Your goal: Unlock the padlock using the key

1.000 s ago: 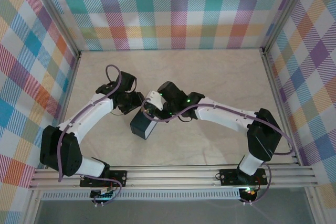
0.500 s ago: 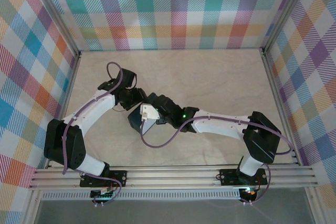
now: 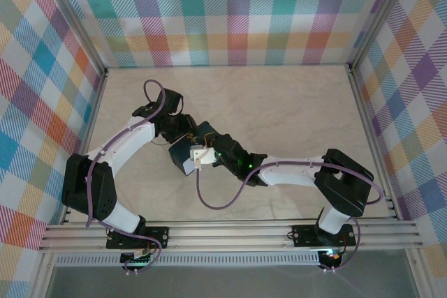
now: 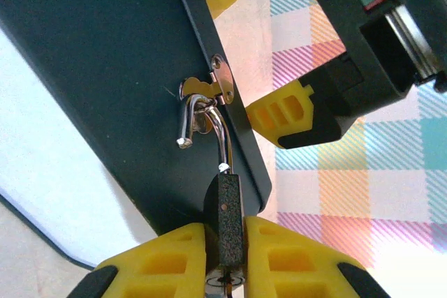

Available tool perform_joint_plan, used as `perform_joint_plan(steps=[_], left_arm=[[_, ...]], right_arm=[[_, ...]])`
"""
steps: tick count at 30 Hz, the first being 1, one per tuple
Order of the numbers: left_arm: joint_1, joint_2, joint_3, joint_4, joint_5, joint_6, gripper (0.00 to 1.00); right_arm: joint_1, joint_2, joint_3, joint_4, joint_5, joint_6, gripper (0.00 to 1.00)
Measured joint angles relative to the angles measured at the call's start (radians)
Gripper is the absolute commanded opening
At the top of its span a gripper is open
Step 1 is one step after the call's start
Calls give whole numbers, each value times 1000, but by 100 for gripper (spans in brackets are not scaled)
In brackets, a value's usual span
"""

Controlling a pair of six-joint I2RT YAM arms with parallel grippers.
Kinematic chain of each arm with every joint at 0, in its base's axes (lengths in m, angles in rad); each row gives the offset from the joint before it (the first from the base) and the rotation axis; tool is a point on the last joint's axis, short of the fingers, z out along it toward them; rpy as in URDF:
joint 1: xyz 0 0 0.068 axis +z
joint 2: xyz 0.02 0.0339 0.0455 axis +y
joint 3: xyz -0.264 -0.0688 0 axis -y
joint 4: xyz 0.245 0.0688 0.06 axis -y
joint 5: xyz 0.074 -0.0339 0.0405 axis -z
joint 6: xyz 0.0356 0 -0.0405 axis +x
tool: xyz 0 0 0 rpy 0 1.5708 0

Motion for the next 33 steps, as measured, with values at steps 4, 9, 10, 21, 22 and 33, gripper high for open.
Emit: perform_joint_plan(steps=[4, 9, 10, 21, 22, 33], left_arm=[[1, 5, 4, 6, 8, 13, 58], [3, 5, 4, 11, 3, 14, 57], [4, 5, 4, 12, 4, 14, 57], [17, 5, 4, 10, 33, 14, 56], [18, 5, 4, 9, 39, 14, 56], [24, 7, 4, -33, 67, 14, 55]], right_arm=[[-1, 19, 0, 28, 4, -44, 28], [-1, 24, 20, 11, 4, -43, 32], [-1, 24, 22, 7, 4, -40, 33], [-16, 6, 31, -29, -17, -4, 49], [-22, -1, 31, -40, -28, 2, 50], [-71, -94, 53, -297, -165, 27, 57]])
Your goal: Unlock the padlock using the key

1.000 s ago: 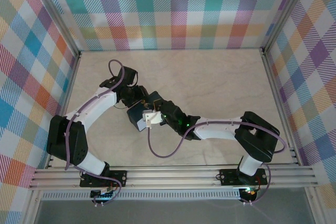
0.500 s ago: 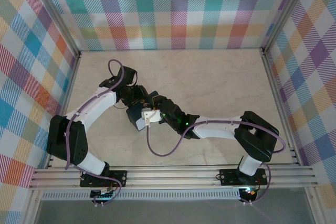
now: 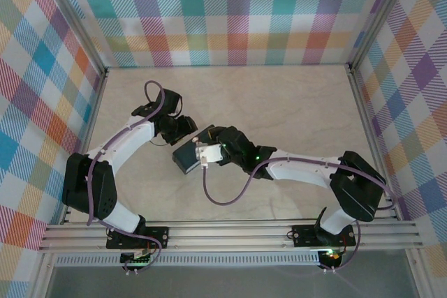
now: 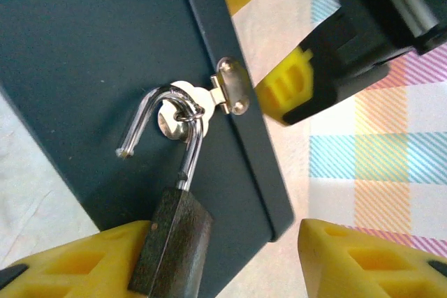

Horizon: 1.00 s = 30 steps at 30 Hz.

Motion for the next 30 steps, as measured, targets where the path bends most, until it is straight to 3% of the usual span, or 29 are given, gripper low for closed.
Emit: perform_joint_plan(steps=[9, 20, 30], left_arm=[[0, 29, -6, -3, 31, -8, 54], [1, 22, -41, 12, 37, -23, 54], [0, 17, -74, 16, 18, -18, 55]], right_arm=[[-34, 72, 64, -248, -27, 4, 35], [-61, 77, 51, -261, -49, 120, 40], [-223, 77, -9, -319, -303, 340, 44]])
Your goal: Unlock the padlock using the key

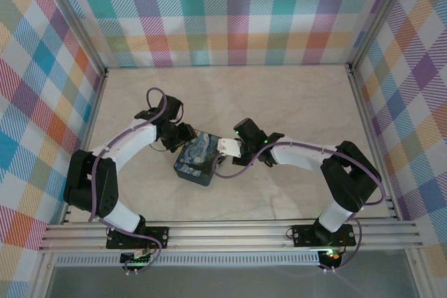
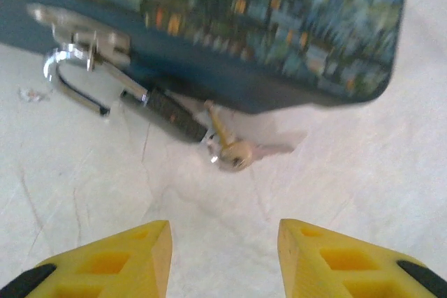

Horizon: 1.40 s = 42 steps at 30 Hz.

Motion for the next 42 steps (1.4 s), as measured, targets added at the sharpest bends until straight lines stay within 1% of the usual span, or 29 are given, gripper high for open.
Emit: perform_joint_plan(steps=[6, 17, 21, 26, 35, 42], left_arm=[[0, 0, -9, 0, 0, 3, 55], [-3, 0, -11, 0, 1, 3, 55], [-3, 0, -20, 0, 1, 3, 55], [-3, 0, -31, 2, 0, 3, 55], [-3, 0, -31, 2, 0, 7, 55], [-3, 6, -30, 5, 2, 14, 55]], right_arm=[[-12, 42, -3, 55, -108, 32, 44], [-17, 152, -1, 180, -157, 38, 42], [-18, 157, -1, 217, -172, 36, 40], [-18, 164, -1, 235, -186, 33, 35], [-18, 159, -8, 236, -230, 32, 37], [-17, 124, -27, 240, -257, 35, 35]])
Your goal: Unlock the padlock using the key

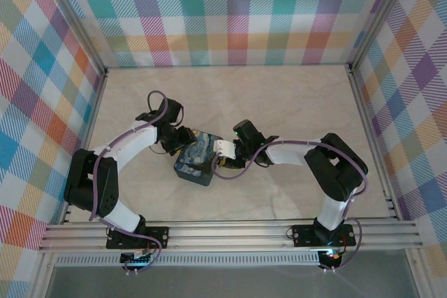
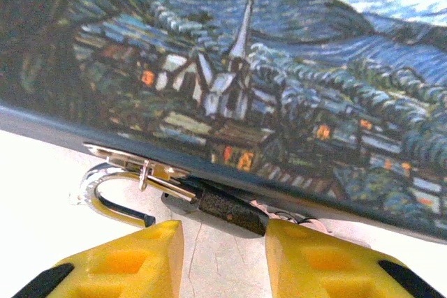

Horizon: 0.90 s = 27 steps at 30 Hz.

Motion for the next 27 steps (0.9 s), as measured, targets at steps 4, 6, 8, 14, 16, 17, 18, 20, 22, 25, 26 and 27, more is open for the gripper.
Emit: perform_joint_plan(steps=[4, 6, 8, 14, 16, 17, 18, 20, 22, 25, 26, 27], left_arm=[[0, 6, 6, 0, 5, 0, 55], [0, 10, 8, 0, 7, 0, 55], [0, 11, 10, 0, 9, 0, 55], [0, 14, 12, 0, 10, 3, 55], [0, 14, 12, 0, 10, 4, 55], [1, 14, 12, 0, 10, 4, 55], [2, 14, 12, 0, 10, 4, 55], [4, 14, 12, -1, 10, 5, 55], [5, 14, 13, -1, 10, 7, 55], [5, 14, 14, -2, 9, 8, 55], [5, 14, 14, -2, 8, 8, 55], [8, 14, 14, -2, 8, 8, 55]], right_arm=[[2, 0, 0, -1, -3, 0, 36], [3, 0, 0, -1, -2, 0, 37], [6, -2, -4, 2, -1, 1, 38], [21, -2, -8, 16, 17, 0, 38], [24, -2, -8, 16, 21, 0, 39], [26, -2, -8, 16, 24, 0, 40], [27, -1, -8, 18, 28, 0, 40], [31, 0, -8, 22, 36, 0, 41], [33, 0, -15, 32, 41, 0, 44], [37, 5, -28, 61, 51, -1, 43], [38, 6, -29, 69, 53, -1, 43], [39, 9, -29, 75, 55, -1, 43]])
